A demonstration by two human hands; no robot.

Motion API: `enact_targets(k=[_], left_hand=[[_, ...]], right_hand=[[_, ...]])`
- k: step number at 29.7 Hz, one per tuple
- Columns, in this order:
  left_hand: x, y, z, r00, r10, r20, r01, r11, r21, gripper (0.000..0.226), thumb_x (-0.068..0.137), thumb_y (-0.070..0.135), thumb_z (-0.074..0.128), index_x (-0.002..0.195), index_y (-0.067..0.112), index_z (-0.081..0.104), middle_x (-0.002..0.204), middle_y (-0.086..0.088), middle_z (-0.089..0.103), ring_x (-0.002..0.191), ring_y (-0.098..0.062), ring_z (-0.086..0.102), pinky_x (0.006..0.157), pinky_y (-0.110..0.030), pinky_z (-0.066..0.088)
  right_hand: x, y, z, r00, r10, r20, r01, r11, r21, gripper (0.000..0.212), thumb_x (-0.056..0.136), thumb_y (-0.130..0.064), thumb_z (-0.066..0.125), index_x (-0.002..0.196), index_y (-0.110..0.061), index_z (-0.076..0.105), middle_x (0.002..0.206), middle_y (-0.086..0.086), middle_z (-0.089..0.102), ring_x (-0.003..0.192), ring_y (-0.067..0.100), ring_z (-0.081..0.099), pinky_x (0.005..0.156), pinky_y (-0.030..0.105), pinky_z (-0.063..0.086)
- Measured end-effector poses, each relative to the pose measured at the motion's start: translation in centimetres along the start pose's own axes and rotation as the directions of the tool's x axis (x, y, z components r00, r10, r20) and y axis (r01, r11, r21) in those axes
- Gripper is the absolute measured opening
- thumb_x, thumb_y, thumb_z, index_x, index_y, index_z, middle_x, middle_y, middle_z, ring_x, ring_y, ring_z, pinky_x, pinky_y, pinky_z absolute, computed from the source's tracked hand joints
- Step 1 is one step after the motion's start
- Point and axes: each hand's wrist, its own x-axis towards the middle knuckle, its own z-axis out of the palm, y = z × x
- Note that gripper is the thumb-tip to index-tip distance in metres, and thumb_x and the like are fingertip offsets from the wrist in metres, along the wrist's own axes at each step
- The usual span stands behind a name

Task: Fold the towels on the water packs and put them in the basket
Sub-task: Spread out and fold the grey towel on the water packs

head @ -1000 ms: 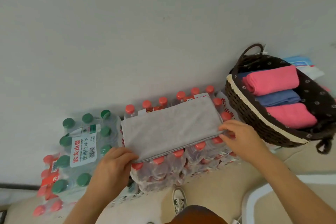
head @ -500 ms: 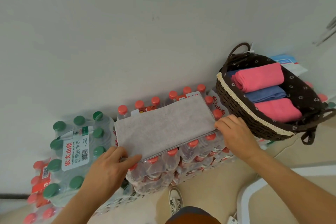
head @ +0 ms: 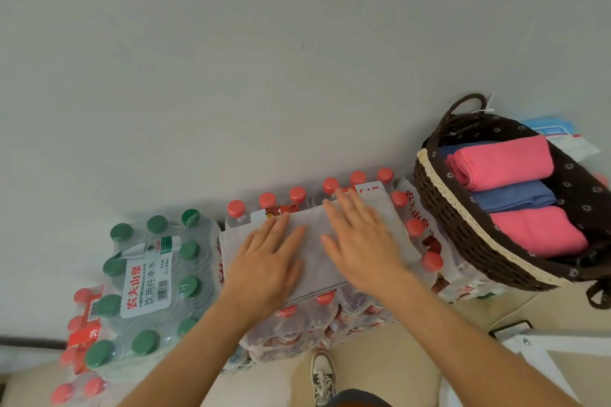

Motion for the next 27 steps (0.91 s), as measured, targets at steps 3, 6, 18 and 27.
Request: enact_targets(k=[3, 6, 18, 27], left_hand=[[0.1, 0.0, 1.7, 0.997, -0.054, 0.047, 0.051, 0.997, 0.061, 0.058, 0.097, 0.058, 0.017, 0.151, 0.037, 0.011, 0.16, -0.004, 0.011, 0.147, -0.023, 0.007, 0.117, -0.049, 0.017], [-1.2, -0.6, 2.0, 0.995, -0.09, 0.035, 0.088, 0.994, 0.057, 0.059, 0.095, 0.064, 0.014, 0.149, 0.044, 0.0, 0.16, 0.0, 0.0, 0.147, -0.022, -0.003, 0.117, -0.046, 0.001], [-2.2, -2.2, 0.2, 0.847, -0.531, -0.026, 0.478, 0.782, -0.399, 0.041, 0.097, 0.026, 0.034, 0.137, 0.036, 0.034, 0.137, -0.007, 0.047, 0.122, -0.027, 0.046, 0.099, -0.038, 0.041], [-1.5, -4.3, -4.6, 0.743, -0.601, 0.294, 0.589, 0.379, -0.714, 0.026, 0.079, 0.012, 0.062, 0.092, 0.034, 0.059, 0.093, -0.014, 0.063, 0.082, -0.028, 0.06, 0.081, -0.047, 0.053]], right_hand=[[0.6, -0.3, 2.0, 0.995, -0.008, 0.095, 0.008, 1.0, 0.0, 0.067, 0.094, -0.056, 0.02, 0.152, -0.022, 0.018, 0.161, 0.002, 0.012, 0.148, 0.019, 0.004, 0.117, 0.048, 0.02], [0.3, 1.7, 2.2, 0.99, 0.032, 0.14, -0.034, 0.999, 0.012, 0.073, 0.093, -0.064, 0.013, 0.152, -0.026, -0.006, 0.16, -0.003, -0.013, 0.146, 0.013, -0.016, 0.119, 0.038, -0.004], [0.2, 4.9, 0.9, 0.948, 0.199, 0.25, -0.202, 0.979, -0.014, 0.095, 0.078, -0.08, -0.006, 0.146, -0.018, -0.028, 0.155, 0.003, -0.03, 0.142, 0.019, -0.026, 0.115, 0.042, -0.007], [0.2, 3.2, -0.2, 0.939, 0.261, 0.225, -0.252, 0.965, -0.068, 0.085, 0.086, -0.074, 0.004, 0.147, -0.023, -0.025, 0.156, 0.002, -0.028, 0.143, 0.018, -0.027, 0.115, 0.054, -0.002]])
